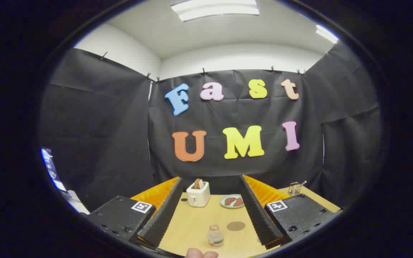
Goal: Take the bottle from table, then pour the juice into the cup, finally place the bottle on the coaster
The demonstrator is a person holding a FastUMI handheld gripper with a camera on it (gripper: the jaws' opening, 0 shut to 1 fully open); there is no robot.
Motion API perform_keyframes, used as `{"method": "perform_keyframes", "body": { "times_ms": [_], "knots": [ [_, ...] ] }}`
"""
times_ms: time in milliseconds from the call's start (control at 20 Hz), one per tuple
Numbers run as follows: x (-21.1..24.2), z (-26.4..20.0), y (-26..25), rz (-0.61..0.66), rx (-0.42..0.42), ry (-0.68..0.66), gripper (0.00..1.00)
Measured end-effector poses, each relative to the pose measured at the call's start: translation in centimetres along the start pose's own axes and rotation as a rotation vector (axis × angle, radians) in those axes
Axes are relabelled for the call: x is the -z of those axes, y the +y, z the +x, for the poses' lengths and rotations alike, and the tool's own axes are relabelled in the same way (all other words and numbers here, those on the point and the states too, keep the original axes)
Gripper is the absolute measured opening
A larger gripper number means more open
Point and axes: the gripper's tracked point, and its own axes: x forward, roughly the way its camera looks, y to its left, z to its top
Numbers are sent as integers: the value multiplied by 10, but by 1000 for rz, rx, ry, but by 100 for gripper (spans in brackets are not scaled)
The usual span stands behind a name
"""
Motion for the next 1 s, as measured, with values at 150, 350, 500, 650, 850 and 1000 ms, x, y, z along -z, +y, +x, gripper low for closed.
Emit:
{"method": "perform_keyframes", "body": {
  "times_ms": [150,350,500,650,850,1000],
  "knots": [
    [-1,-1,3,-1,-2,-4,100],
    [0,-1,10,-6,-20,5,100],
    [6,1,14,-11,-26,24,100],
    [12,3,18,6,-34,39,100],
    [13,2,18,-23,-26,43,100],
    [19,3,22,-38,-31,57,100]
  ]
}}
